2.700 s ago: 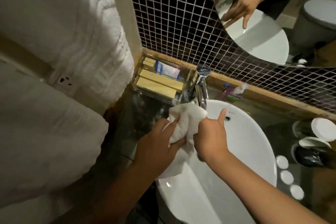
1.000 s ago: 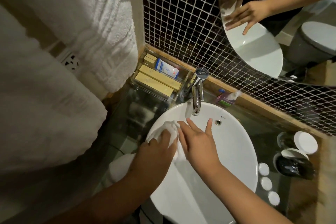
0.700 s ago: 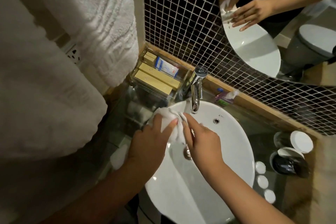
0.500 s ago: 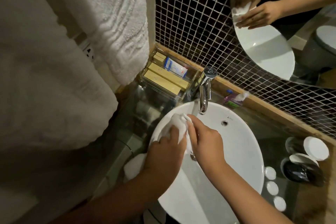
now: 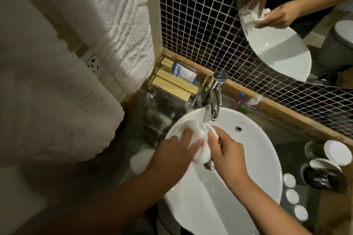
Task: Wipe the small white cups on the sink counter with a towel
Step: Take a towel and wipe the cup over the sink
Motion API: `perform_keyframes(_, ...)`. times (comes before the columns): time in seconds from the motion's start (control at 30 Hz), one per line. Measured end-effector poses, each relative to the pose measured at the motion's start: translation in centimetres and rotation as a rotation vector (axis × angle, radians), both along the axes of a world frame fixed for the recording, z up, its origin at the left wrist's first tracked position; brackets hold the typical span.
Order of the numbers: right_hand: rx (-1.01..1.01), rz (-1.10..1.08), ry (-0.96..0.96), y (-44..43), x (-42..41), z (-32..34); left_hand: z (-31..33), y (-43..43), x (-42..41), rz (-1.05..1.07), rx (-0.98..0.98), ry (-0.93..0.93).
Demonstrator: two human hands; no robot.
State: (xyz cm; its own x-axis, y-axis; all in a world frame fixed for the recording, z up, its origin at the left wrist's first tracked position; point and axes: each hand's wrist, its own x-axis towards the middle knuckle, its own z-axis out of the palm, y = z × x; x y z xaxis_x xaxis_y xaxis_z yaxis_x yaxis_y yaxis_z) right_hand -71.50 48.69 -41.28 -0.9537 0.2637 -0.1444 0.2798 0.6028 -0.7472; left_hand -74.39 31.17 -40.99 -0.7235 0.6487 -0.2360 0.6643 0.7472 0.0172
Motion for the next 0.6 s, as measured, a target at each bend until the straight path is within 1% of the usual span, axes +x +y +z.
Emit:
perform_keyframes(0.07,-0.039,-0.009,0.040,0.3,0.3,0.0,-0.4,-1.7,-1.4,0.075,0.087,-0.051)
perform_keyframes(0.17,-0.109,-0.048,0.067,0.5,0.6,0.2,1.0,-4.0,-3.0,0.213,0.291,-0.111)
perform_keyframes(0.23,-0.136,-0.064,0.068,0.8,0.9,0.2,2.4,-5.7,-3.4,0.350,0.492,-0.183)
perform_keyframes(0.27,-0.146,-0.068,0.066,1.0,0.9,0.3,2.9,-6.5,-3.7,0.427,0.562,-0.200)
perform_keyframes(0.33,-0.155,-0.074,0.068,1.1,1.0,0.4,3.0,-8.0,-4.7,0.559,0.632,-0.306)
perform_keyframes(0.4,-0.197,-0.085,0.057,1.2,0.9,0.5,2.1,-9.0,-6.1,0.646,0.624,-0.422)
perform_keyframes(0.5,-0.296,-0.094,0.004,1.3,0.5,0.1,-1.6,-10.1,-7.5,0.713,0.483,-0.457)
perform_keyframes(0.53,-0.313,-0.099,-0.012,1.3,0.4,0.0,-3.5,-10.6,-7.7,0.694,0.406,-0.470)
perform_keyframes(0.6,-0.335,-0.118,-0.026,1.1,0.6,-0.4,-7.1,-11.4,-7.9,0.568,0.275,-0.446)
